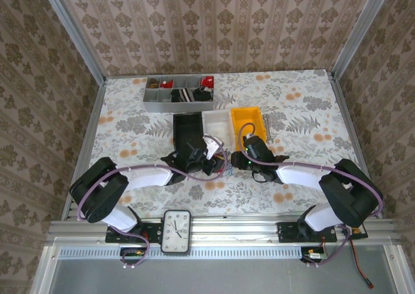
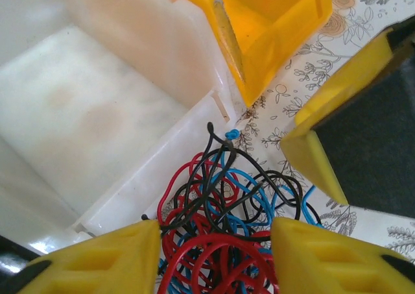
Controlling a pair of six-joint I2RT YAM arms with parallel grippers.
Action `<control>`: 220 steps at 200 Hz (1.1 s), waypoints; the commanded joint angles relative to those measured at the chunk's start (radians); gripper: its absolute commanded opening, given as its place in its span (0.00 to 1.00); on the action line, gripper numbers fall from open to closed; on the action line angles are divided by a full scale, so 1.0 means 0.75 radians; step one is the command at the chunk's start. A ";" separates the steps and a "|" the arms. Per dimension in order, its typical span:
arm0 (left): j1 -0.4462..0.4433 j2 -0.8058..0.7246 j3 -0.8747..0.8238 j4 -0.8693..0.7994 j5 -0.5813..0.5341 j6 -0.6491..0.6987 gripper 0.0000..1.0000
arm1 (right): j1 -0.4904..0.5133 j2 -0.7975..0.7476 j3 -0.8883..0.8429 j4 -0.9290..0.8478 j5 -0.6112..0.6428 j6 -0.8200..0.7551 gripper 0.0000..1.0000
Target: Untangle the cables
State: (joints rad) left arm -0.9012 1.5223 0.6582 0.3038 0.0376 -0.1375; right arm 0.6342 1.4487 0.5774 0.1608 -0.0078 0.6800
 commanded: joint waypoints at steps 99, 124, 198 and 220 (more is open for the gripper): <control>0.054 0.145 0.040 0.006 0.047 -0.040 0.00 | 0.064 -0.035 0.063 -0.070 -0.138 -0.177 0.44; 0.056 0.164 0.047 -0.002 0.055 -0.033 0.00 | 0.077 -0.034 0.068 -0.077 -0.164 -0.207 0.45; 0.085 0.200 0.053 0.014 0.078 -0.058 0.00 | 0.087 -0.015 0.088 -0.127 -0.191 -0.260 0.40; 0.086 0.202 0.055 0.014 0.077 -0.060 0.00 | 0.087 0.013 0.093 -0.119 -0.203 -0.266 0.36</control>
State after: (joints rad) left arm -0.8463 1.6432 0.6952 0.3470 0.0914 -0.1658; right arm 0.6933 1.4464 0.6209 0.0929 -0.1360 0.5011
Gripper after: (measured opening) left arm 0.051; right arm 0.373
